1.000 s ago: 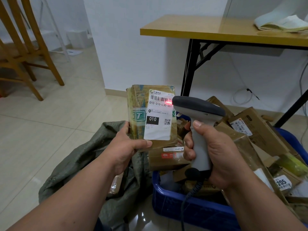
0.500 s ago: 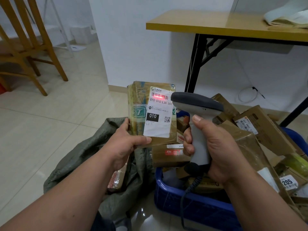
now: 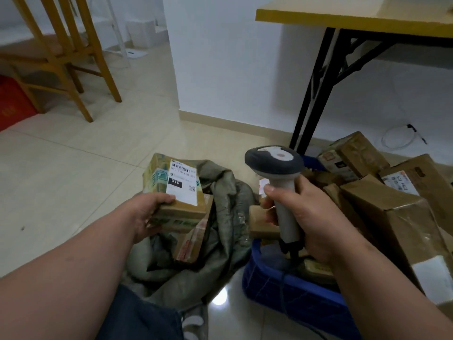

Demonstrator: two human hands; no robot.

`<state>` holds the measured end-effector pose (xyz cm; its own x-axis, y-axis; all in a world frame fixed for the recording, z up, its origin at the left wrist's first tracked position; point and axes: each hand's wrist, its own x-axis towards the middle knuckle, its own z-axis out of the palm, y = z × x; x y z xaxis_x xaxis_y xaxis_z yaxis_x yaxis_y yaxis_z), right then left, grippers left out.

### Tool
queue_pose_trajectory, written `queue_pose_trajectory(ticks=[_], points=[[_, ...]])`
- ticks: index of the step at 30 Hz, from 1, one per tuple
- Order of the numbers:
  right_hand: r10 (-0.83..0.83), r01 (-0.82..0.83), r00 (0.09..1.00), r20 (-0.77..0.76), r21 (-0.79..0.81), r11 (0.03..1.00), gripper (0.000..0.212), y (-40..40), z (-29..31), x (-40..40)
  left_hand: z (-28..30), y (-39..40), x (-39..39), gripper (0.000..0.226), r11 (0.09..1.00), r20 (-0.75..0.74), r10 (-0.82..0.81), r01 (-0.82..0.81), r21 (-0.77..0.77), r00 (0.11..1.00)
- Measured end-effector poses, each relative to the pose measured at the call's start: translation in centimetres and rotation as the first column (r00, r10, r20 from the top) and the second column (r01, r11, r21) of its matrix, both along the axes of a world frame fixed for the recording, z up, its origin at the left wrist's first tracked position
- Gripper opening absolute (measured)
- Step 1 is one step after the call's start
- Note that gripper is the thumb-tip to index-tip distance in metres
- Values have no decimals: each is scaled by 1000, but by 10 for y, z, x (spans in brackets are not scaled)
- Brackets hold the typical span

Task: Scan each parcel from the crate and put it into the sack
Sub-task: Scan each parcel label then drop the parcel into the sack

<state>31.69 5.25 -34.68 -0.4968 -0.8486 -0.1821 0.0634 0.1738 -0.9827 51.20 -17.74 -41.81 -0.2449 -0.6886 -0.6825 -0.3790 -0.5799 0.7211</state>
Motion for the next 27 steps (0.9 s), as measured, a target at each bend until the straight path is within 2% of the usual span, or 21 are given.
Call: queue_pose_trajectory(ticks=[5,10,13,18,23,27], points=[[13,-13,1000,7,42,999,20,-22,-16,10,-28,-17,12,19,998,133,-3,-6,67,991],[23,-22,999,-25,39,999,18,-37,-27,11,-56,-40,7,8,994,133,87,-96,61,987],[11,-10,999,-36,49,999,20,-41,-31,7,-69,-51,2,20,994,158,101,-107,34,982],[-1,4,999,-50,59,998,22,-34,-32,0,-74,-49,-10,51,987,194,-100,122,-105,976],[-29,32,997,-76,46,998,19,-13,-21,-6,-47,-24,-33,53,919,202,-242,291,-267,949],[-107,112,991,-86,52,992,30,16,-8,-14,-11,17,-63,52,870,88,-326,335,-361,941]])
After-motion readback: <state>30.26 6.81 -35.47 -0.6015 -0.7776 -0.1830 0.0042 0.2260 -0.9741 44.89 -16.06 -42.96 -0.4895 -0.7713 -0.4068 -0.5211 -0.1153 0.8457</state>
